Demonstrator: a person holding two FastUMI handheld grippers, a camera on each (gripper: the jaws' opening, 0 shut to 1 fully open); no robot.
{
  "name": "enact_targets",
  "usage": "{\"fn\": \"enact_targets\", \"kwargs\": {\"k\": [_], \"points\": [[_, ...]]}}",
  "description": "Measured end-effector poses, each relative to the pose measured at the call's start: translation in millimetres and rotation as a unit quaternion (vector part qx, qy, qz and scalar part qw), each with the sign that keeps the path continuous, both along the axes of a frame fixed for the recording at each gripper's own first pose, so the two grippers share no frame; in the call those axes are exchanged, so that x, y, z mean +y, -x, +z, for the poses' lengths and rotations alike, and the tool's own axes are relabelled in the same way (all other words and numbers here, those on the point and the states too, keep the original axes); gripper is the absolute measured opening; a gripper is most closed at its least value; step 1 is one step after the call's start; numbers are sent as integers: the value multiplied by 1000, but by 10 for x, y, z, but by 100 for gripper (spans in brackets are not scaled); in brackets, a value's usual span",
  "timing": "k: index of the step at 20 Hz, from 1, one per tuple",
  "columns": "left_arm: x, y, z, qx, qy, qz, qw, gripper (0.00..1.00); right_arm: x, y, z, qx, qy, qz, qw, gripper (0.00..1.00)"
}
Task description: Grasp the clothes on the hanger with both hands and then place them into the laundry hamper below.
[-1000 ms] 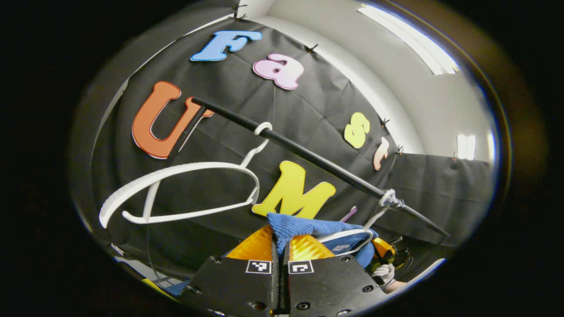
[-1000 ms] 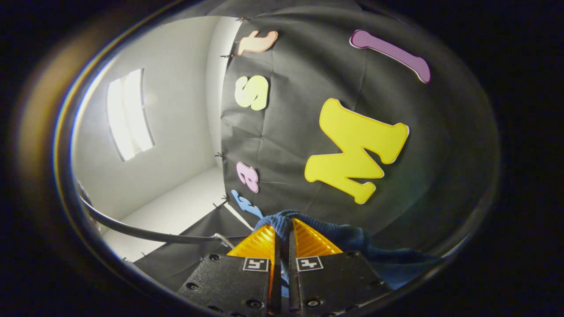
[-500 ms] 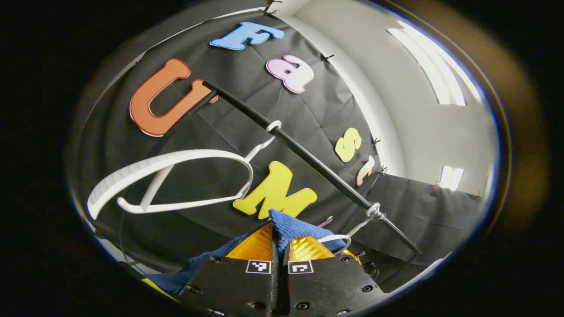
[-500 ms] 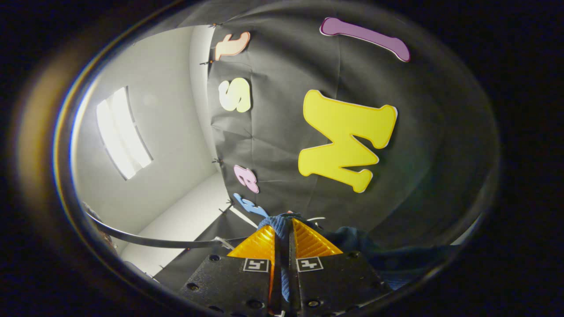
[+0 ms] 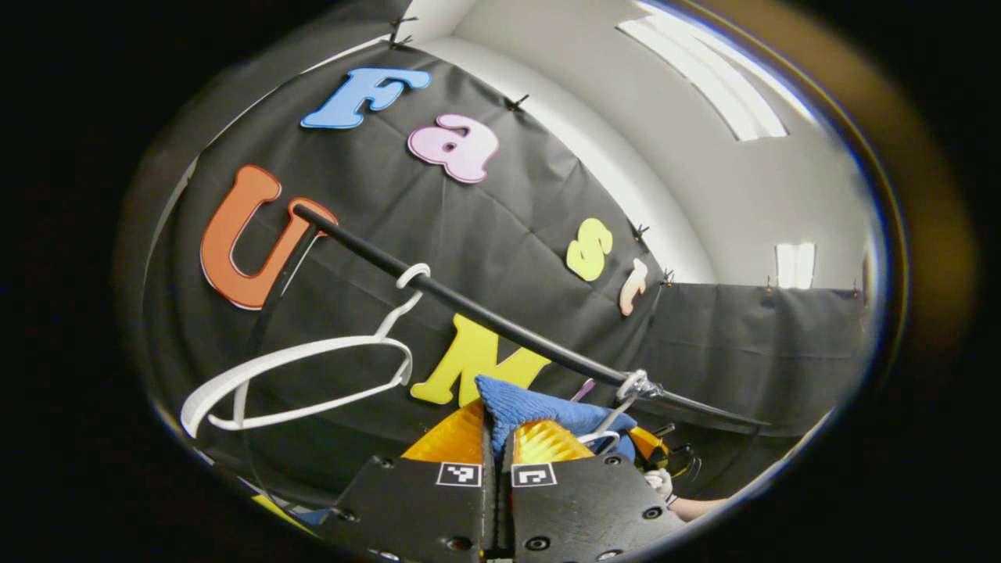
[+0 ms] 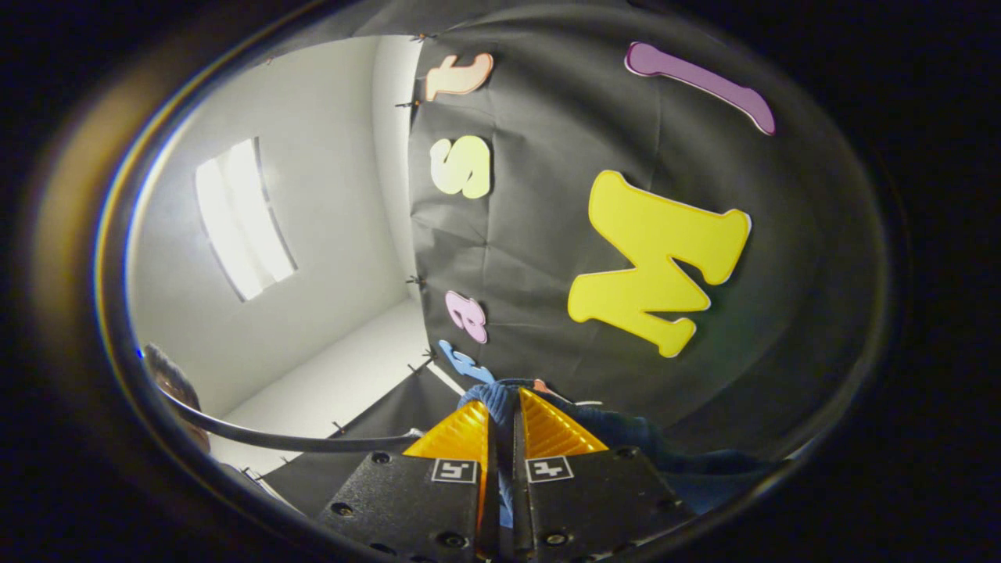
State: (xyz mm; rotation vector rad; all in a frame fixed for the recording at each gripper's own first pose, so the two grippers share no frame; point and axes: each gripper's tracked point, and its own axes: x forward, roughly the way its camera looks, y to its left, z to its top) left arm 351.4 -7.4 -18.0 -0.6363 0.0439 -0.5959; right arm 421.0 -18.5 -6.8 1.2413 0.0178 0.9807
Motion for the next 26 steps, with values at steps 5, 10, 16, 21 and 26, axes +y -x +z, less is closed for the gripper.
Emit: {"fn": "enact_targets", "kwargs": {"k": [5, 10, 16, 21, 26], "points": [[107, 38, -399, 47, -77, -24, 996, 0, 36, -144, -126, -21, 93, -29, 995, 9], [50, -51, -734, 91, -72, -7, 993, 5, 65, -311, -495, 45, 105, -38, 993, 9], [45, 16, -793, 90, -1, -4, 996, 4, 63, -219, -724, 83, 73, -17, 994, 9], [121, 46, -746, 83, 51, 18, 995, 0, 165, -136, -792, 90, 76, -11, 993, 9], [67, 9, -481, 57, -20, 20, 998, 5, 124, -106, -423, 49, 57, -14, 997, 9]]}}
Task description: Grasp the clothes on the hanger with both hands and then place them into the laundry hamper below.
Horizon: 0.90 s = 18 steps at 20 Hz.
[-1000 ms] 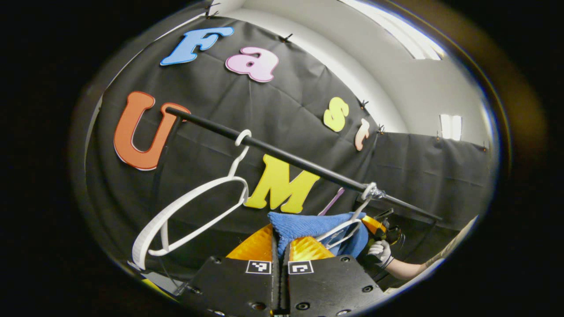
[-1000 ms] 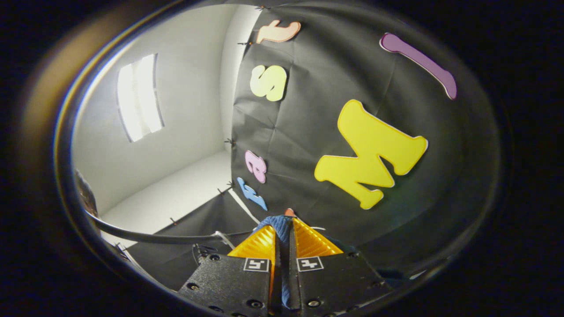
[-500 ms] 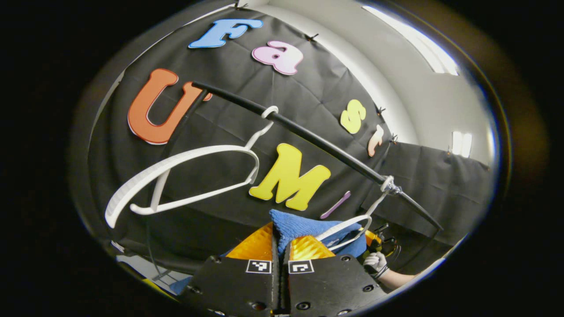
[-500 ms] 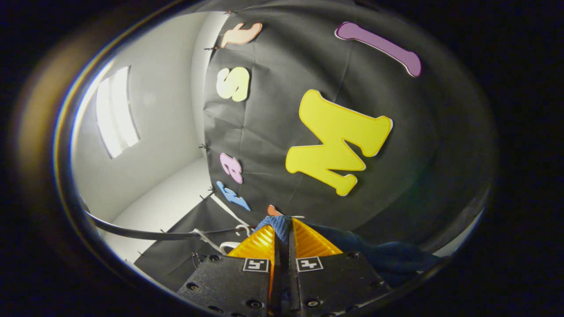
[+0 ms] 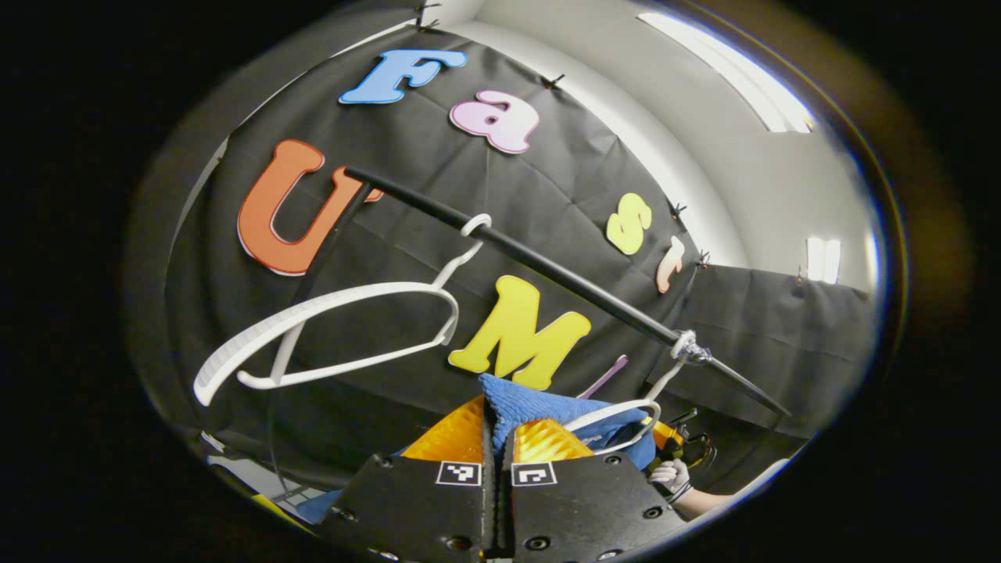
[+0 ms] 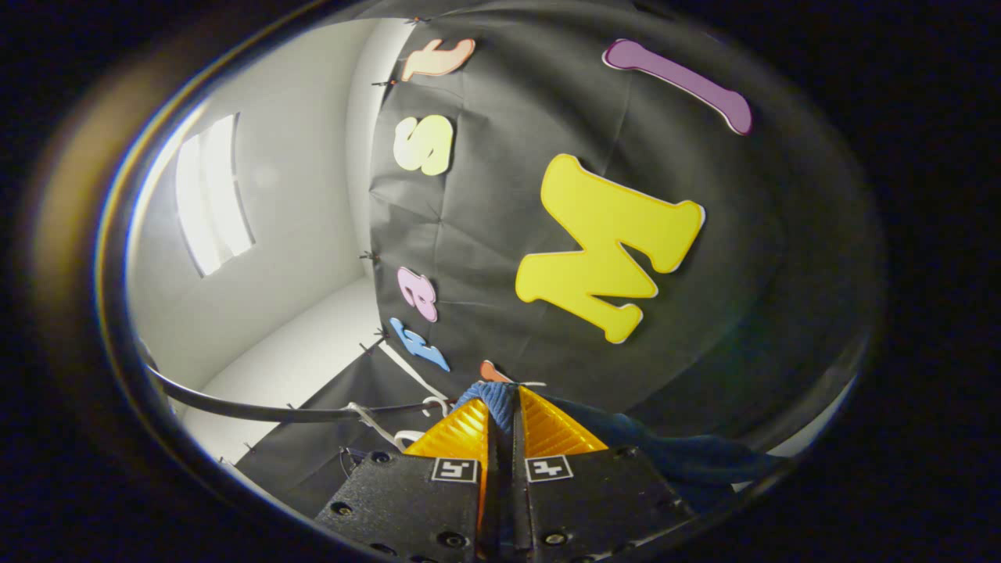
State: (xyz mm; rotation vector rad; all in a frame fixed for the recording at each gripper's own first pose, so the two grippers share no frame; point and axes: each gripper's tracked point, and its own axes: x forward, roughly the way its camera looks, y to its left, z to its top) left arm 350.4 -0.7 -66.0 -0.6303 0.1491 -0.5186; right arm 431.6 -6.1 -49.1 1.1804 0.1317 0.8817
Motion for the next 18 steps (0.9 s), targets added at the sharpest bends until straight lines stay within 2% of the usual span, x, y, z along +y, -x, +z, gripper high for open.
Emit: {"fn": "enact_targets", "kwargs": {"k": [1, 3, 4, 5, 6, 7, 8, 10, 11, 13, 14, 15, 18], "points": [[40, 54, 124, -11, 1, -5, 1000, 0, -49, 56, 110, -12, -15, 5, 1000, 9], [48, 27, 329, -31, -6, -13, 999, 4, -66, 43, 238, -32, -20, 8, 999, 8], [47, 5, 372, -33, -16, -19, 999, 0, -56, 24, 278, -41, -14, 9, 999, 8], [45, 4, 365, -30, -31, -25, 999, 0, -62, 2, 298, -51, -3, 5, 999, 8], [64, -2, 336, -23, -47, -30, 998, 5, -59, -14, 316, -61, 14, 3, 998, 8], [78, 1, 308, -15, -63, -34, 997, 0, -71, -21, 332, -66, 24, 0, 998, 9], [97, 10, 275, -14, -73, -35, 997, 5, -79, -8, 393, -73, 25, 3, 997, 8], [59, -9, 288, -19, -67, -40, 997, 5, -117, -27, 501, -85, 21, -4, 996, 8], [41, -19, 260, -20, -69, -41, 997, 0, -132, -64, 489, -86, 27, -12, 996, 8], [-14, -31, 3, 0, -87, -49, 995, 5, -147, -114, 343, -70, 41, -21, 996, 8], [-31, -30, -121, 12, -92, -54, 994, 0, -144, -148, 231, -56, 44, -19, 997, 8], [-41, -32, -238, 21, -95, -57, 994, 0, -131, -174, 129, -42, 39, -15, 998, 8], [-9, -60, -367, 26, -69, -53, 996, 1, -67, -221, -226, 6, 18, 0, 1000, 9]]}}
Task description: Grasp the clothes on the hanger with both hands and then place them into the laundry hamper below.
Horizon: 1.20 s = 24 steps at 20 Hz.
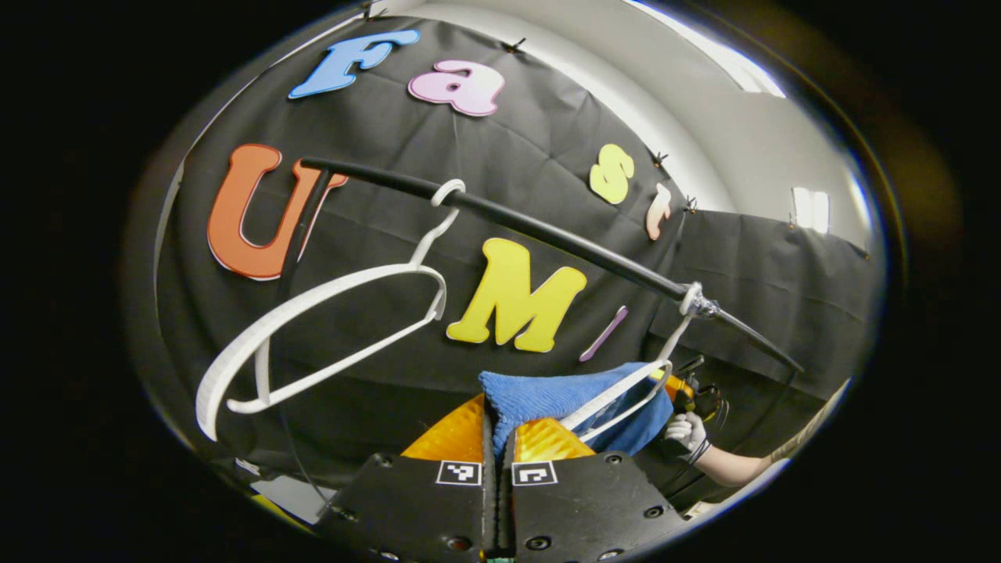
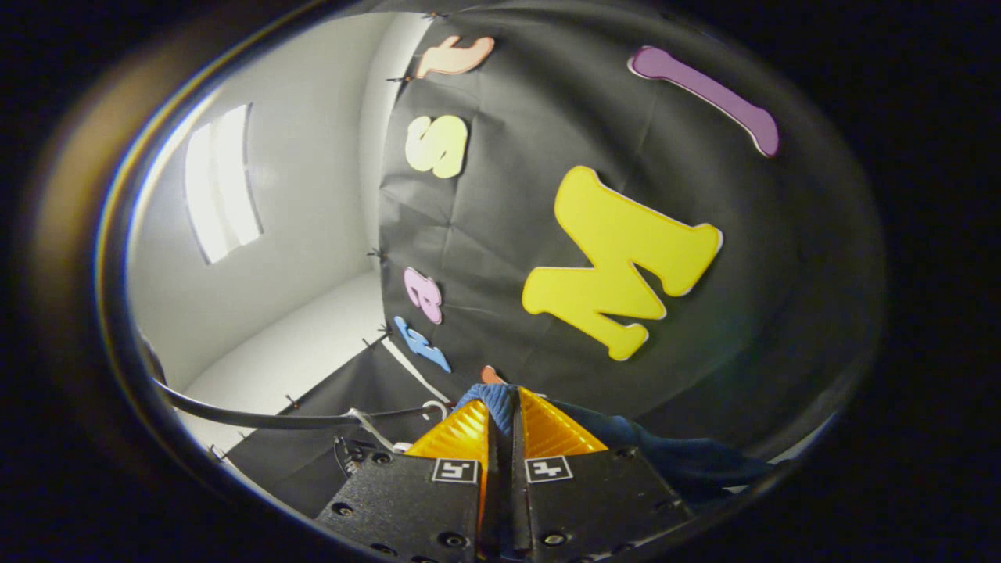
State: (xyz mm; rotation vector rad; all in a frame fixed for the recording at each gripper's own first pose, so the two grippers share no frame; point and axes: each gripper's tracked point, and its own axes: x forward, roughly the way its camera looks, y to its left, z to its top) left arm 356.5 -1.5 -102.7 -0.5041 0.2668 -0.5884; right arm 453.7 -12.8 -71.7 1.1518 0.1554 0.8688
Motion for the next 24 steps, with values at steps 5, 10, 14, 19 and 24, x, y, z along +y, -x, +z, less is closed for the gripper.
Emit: {"fn": "enact_targets", "kwargs": {"k": [5, 10, 14, 19, 24], "points": [[6, -52, 4, 19, 133, 8, 991, 4, 106, 43, -233, 60, -80, 53, 994, 8], [-36, 11, -18, 9, 209, 21, 978, 4, 116, 26, -275, 97, -163, 83, 978, 8], [-98, 64, -86, 11, 253, 29, 967, 5, 174, 22, -357, 102, -176, 98, 974, 8], [-177, 93, -606, 59, 212, 43, 975, 0, 191, -35, -1184, 182, -142, 55, 971, 6], [-84, 223, -1121, 110, 201, 83, 970, 5, 316, 142, -1489, 198, -90, 60, 974, 6]]}}
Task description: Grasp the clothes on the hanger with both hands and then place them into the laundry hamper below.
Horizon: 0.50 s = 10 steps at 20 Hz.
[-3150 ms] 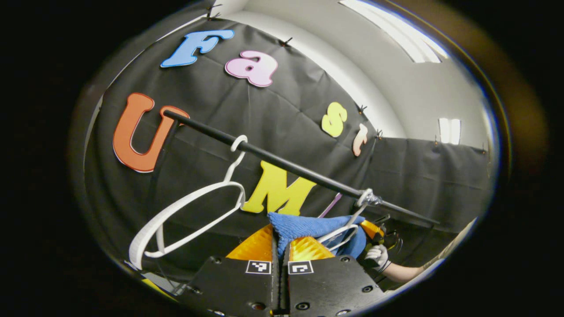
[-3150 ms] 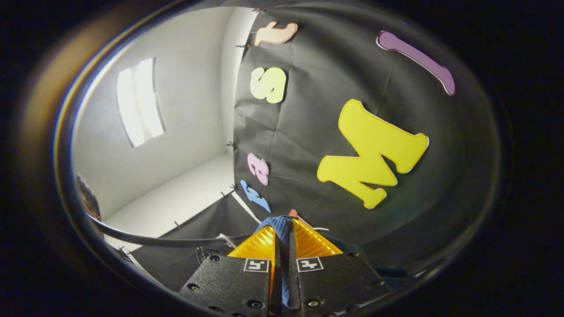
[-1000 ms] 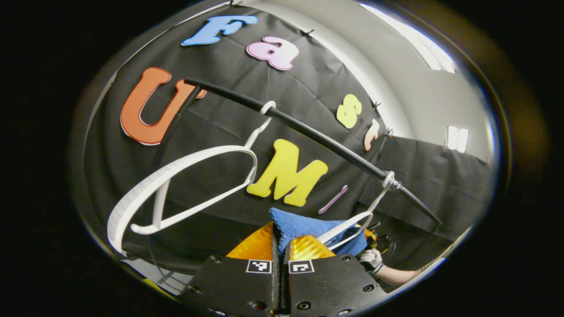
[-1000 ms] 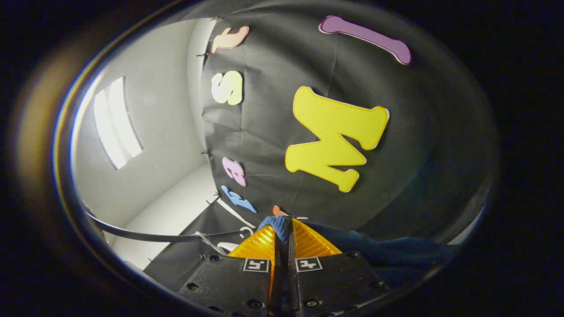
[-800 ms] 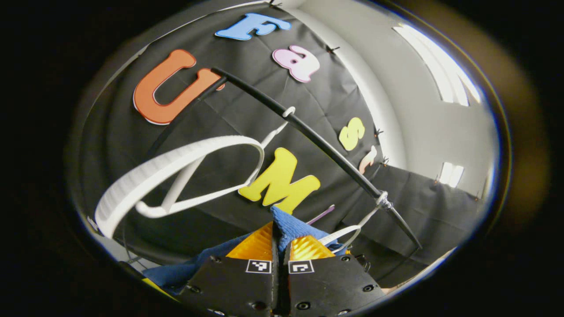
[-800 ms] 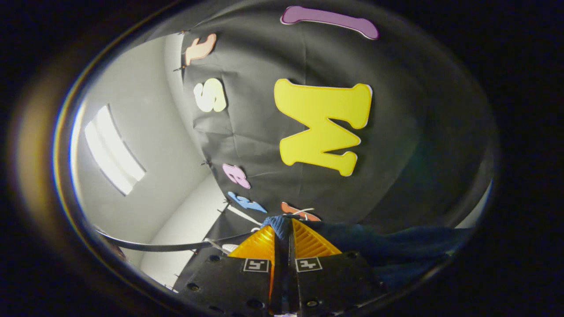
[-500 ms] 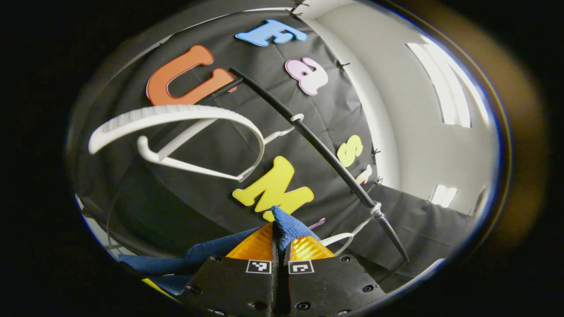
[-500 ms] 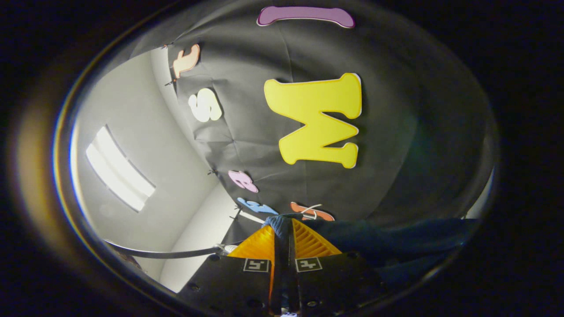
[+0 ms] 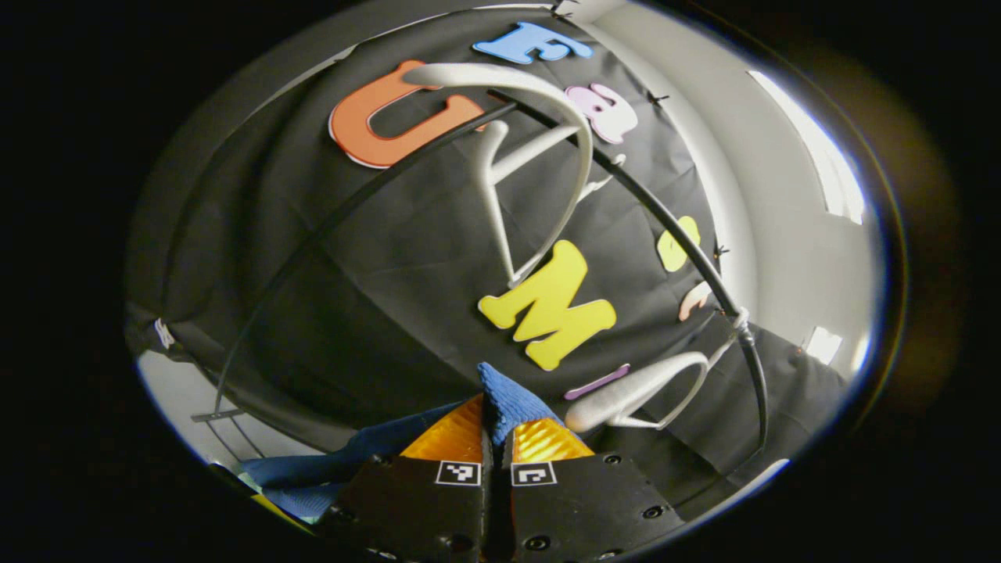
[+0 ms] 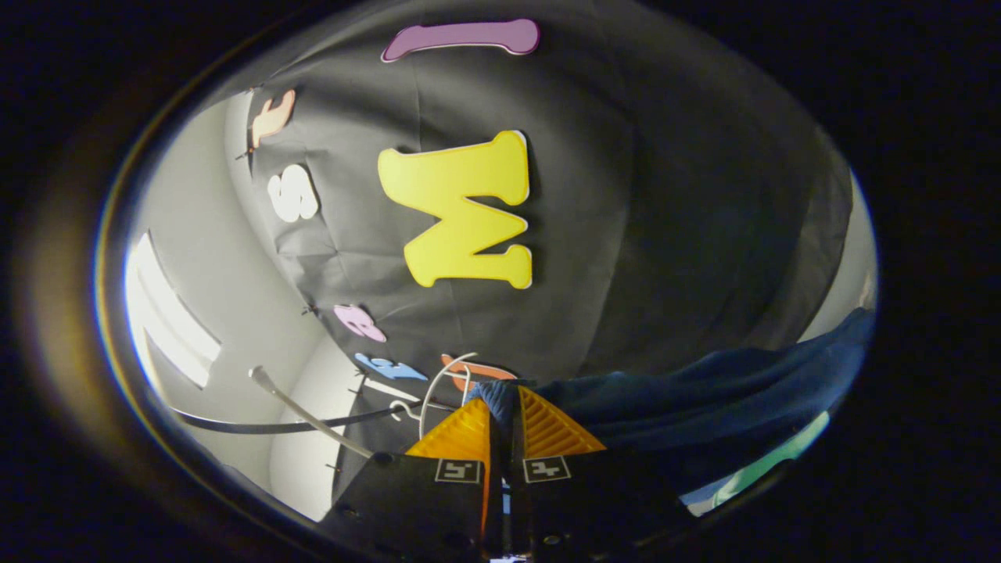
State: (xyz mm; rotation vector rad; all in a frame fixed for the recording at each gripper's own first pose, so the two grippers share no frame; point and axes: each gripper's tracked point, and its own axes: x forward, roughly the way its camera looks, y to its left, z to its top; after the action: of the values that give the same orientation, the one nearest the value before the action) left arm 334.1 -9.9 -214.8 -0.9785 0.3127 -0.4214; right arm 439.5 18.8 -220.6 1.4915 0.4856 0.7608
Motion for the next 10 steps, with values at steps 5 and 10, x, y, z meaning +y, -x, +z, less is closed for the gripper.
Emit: {"fn": "enact_targets", "kwargs": {"k": [5, 10], "points": [[61, 208, 63, 0, -27, 13, 1000, 0, 122, 243, 202, -28, 59, 13, 998, 7], [39, 585, 171, 1, -68, 8, 998, 5, 503, 732, 462, -56, 94, 42, 993, 7]]}}
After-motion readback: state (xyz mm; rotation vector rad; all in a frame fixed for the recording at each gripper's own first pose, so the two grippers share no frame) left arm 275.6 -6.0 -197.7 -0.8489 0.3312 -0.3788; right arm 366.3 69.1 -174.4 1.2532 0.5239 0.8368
